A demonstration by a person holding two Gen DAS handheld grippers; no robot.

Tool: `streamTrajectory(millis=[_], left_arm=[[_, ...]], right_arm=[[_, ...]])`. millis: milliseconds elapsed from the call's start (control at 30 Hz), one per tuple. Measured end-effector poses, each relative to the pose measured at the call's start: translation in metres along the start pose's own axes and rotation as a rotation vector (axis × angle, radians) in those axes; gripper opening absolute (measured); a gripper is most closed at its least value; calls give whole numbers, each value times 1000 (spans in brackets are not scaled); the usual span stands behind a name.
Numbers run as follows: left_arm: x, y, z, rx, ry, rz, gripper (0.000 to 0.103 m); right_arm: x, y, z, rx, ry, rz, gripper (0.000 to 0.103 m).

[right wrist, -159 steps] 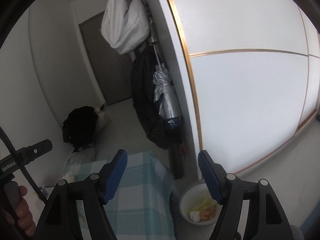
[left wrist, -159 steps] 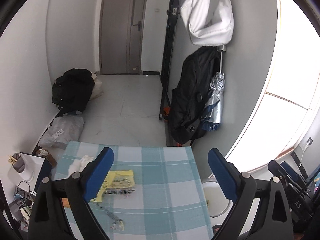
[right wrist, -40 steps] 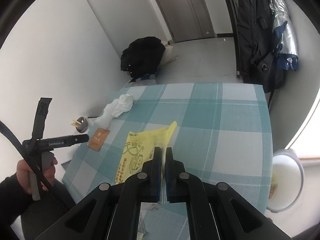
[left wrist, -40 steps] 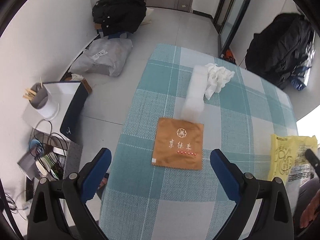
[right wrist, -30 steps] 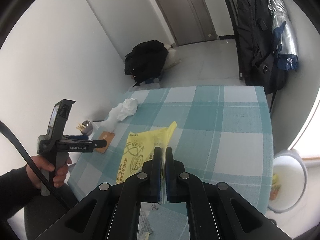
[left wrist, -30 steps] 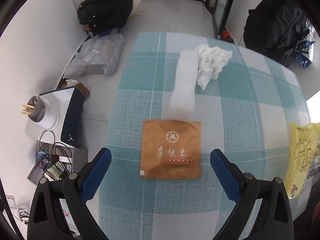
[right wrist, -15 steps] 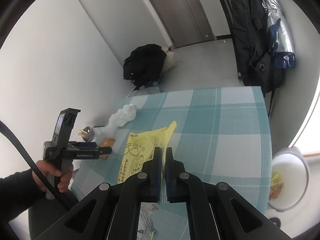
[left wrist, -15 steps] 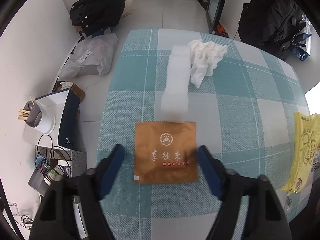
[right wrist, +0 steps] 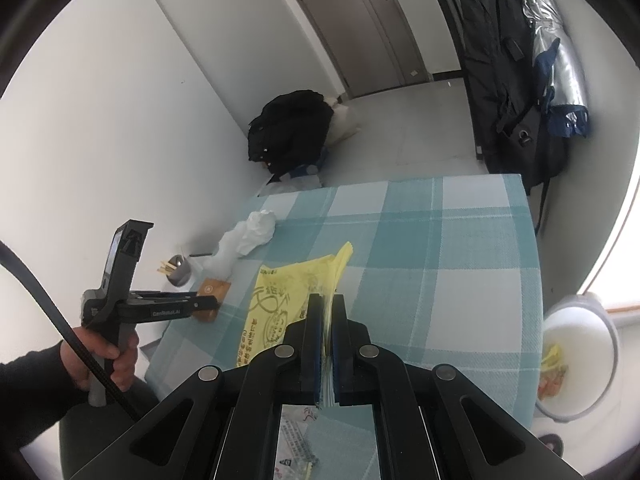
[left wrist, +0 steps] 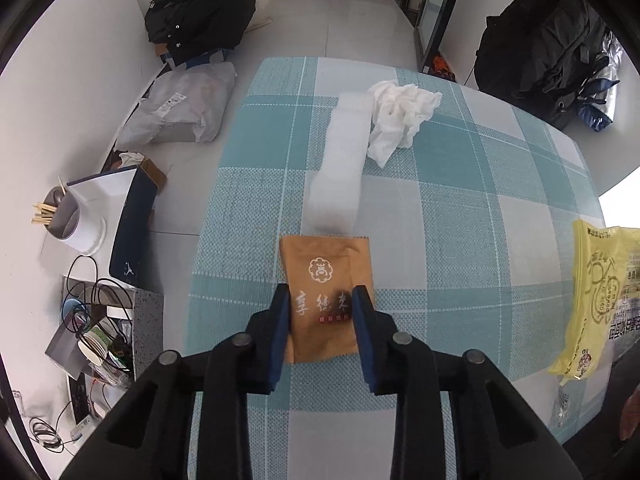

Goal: Collect trash
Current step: 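Close the left gripper on the brown paper pouch, then carry the brown pouch and yellow bag over the white bin with both grippers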

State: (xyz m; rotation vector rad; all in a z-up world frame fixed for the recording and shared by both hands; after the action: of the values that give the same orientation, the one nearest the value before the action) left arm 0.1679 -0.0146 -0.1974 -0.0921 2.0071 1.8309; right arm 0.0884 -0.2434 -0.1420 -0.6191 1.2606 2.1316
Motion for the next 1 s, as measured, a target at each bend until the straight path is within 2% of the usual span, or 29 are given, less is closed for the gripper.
streamTrajectory(millis=[200, 400, 567, 700, 1000], left_arm=[[-1, 13, -3, 5, 19, -39, 10], [4, 24, -11, 14, 17, -58, 5], [7, 34, -14, 13, 49, -81, 4], [14, 36, -20, -35, 19, -72, 3], [18, 56, -40, -60, -33, -119, 3]], right_arm=[[0, 4, -1, 1, -7, -7, 3], [0, 11, -2, -2, -20, -18, 3], [0, 17, -5, 6, -35, -31, 3], [2, 21, -5, 9, -30, -41, 3], [7, 35, -3, 34, -7, -70, 3]])
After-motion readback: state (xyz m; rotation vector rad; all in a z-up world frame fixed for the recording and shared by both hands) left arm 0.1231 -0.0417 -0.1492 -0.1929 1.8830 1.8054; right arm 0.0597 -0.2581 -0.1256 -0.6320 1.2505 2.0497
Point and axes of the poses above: each gripper's, at about its wrist camera, not at the fingertips, and y roughly against the way its jaws point, z to its left, x to its underside, the point moved 8 cm from there along -y, roughly the way its jaws point, and after that the axes turned 1 degree about -y, right-handed, at the moved point
